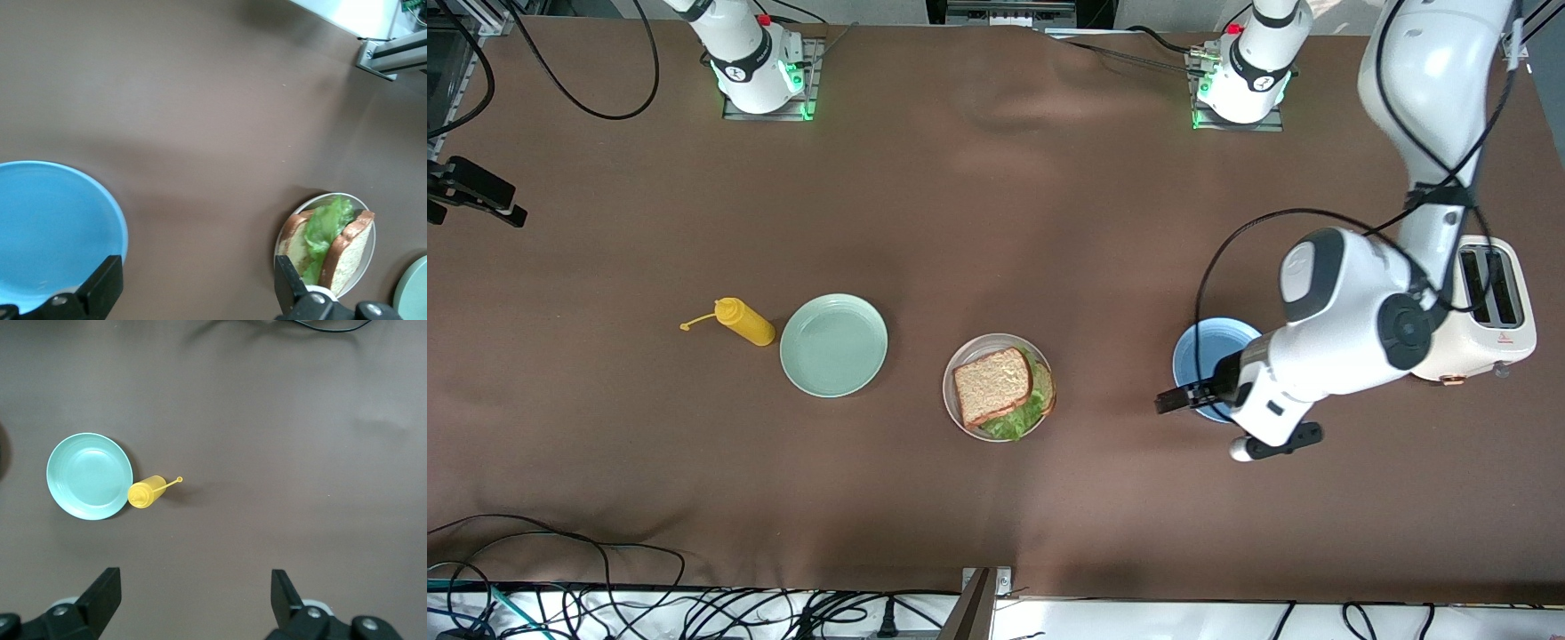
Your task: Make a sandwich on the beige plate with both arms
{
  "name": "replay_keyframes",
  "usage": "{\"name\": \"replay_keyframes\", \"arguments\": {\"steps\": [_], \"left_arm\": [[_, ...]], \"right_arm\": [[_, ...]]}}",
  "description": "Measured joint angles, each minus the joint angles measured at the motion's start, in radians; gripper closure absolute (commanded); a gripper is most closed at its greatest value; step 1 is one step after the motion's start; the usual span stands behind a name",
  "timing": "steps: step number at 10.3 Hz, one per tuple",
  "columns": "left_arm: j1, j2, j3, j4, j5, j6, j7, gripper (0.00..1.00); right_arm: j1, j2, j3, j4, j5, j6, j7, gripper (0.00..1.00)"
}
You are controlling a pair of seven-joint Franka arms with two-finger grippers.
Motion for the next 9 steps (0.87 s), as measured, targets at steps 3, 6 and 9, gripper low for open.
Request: {"name": "replay_keyframes", "arguments": {"steps": [3,6,9], "left_arm": [[0.06,-0.084,0.003,0.0,0.004,-0.157,0.051,0.0],[0.154,-0.164,0.005,0.0,0.037,-0.284,0.179,0.0],[0.169,-0.229,0.016,-0.007,0.08,-0.367,0.246,0.0]], "right_arm": [[-0.003,0.0,-0.012,0.0,0.0,0.0,0.0,0.0],[-0.003,0.0,-0.012,0.001,0.0,-0.001,0.0,0.0],[-0.003,0.0,-0.012,0.001,0.0,-0.001,0.0,0.0]]}}
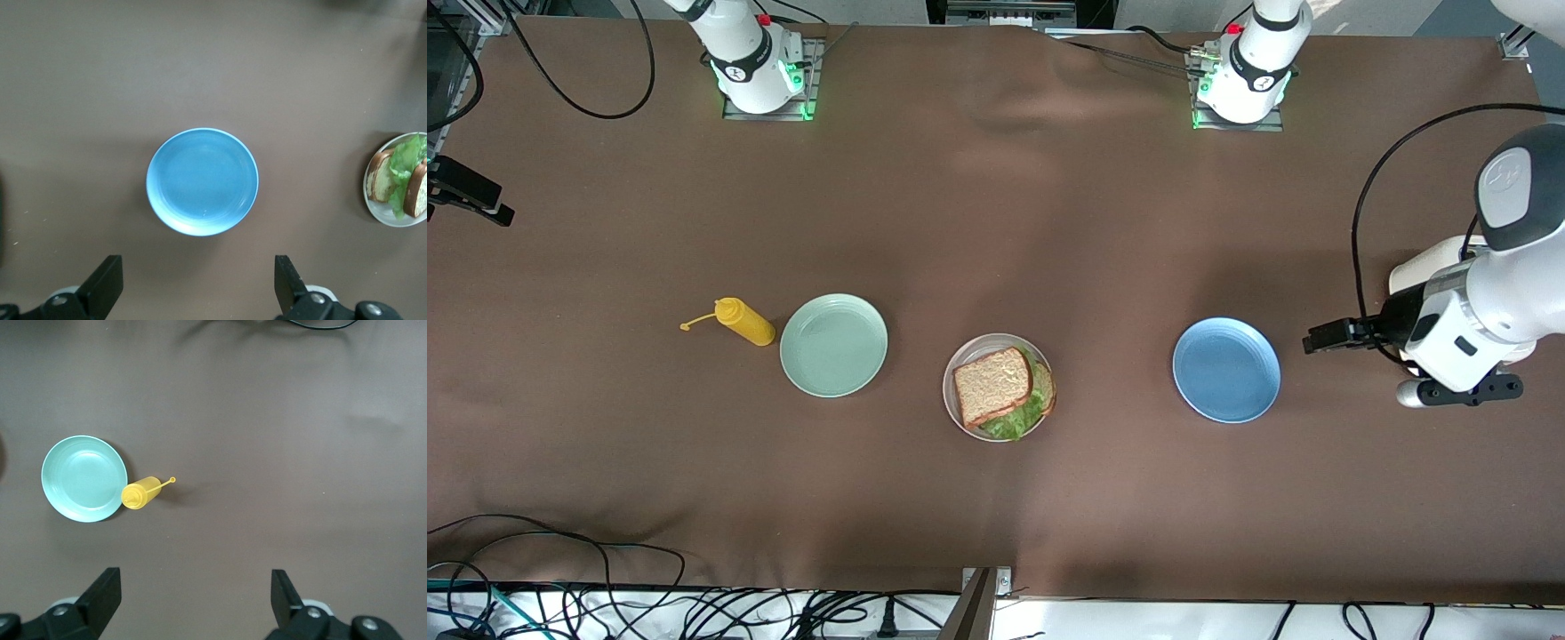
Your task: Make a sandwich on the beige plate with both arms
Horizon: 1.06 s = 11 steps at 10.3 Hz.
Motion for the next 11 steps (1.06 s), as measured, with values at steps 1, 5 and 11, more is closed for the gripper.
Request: {"name": "replay_keyframes", "arguments": {"steps": [1,5,11], "left_arm": [[-0.015,-0.033,0.026,-0.018,0.0,-0.022,0.013,0.0],[-0.201,-0.223,0.267,-0.168,0.0,-0.06,0.076,0.0],[-0.166,-0.267,0.288,-0.222,0.0,-0.103,0.082,0.0]], "right_arm": [[0.0,0.0,0.0,0.0,0.0,0.0,0.0,0.0],[0.0,0.0,0.0,0.0,0.0,0.0,0.0,0.0],[0.001,0.0,0.007,0.0,0.0,0.0,-0.019,0.0]]}}
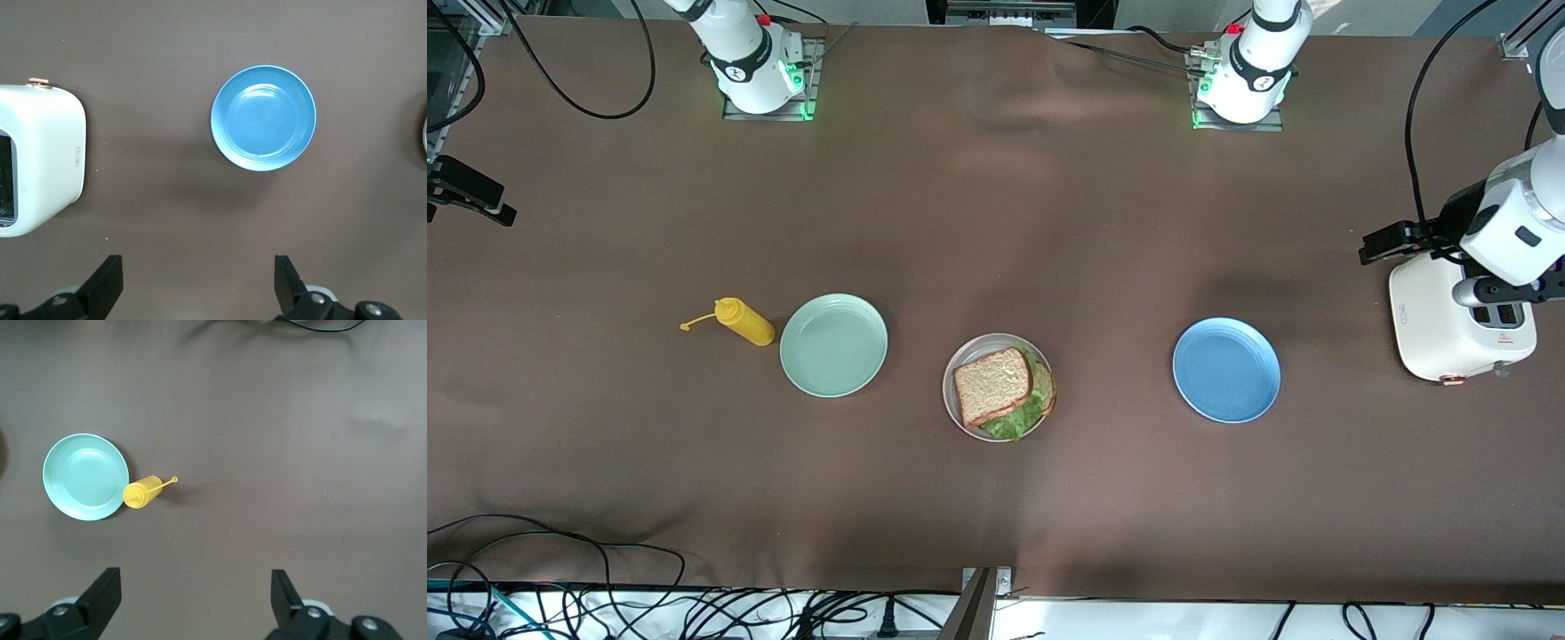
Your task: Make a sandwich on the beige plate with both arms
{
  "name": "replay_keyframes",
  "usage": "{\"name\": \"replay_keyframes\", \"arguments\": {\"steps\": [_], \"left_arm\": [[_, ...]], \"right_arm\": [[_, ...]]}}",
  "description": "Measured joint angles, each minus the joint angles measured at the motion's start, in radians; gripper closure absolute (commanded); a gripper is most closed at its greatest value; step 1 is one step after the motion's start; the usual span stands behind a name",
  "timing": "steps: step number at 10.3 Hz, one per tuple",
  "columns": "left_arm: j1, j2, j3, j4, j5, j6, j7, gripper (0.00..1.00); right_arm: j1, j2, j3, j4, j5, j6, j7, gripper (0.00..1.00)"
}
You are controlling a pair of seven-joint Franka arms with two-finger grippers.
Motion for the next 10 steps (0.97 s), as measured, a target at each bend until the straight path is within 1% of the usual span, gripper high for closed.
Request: {"name": "replay_keyframes", "arguments": {"steps": [3,6,10], "left_arm": [[0.004,-0.006,0.001,0.015,0.0,-0.015,0.0,0.0],[0.021,-0.008,0.006,0.066,0.002,-0.057,0.0,0.0],[0.019,-0.008,0.001,0.074,0.023,-0.058,0.0,0.0]], "right_arm": [[0.0,0.0,0.003,0.0,0.0,0.0,-0.009,0.0],[0.0,0.0,0.003,0.0,0.0,0.0,-0.01,0.0],[0.0,-0.001,0.007,0.001,0.0,0.0,-0.01,0.0]]}}
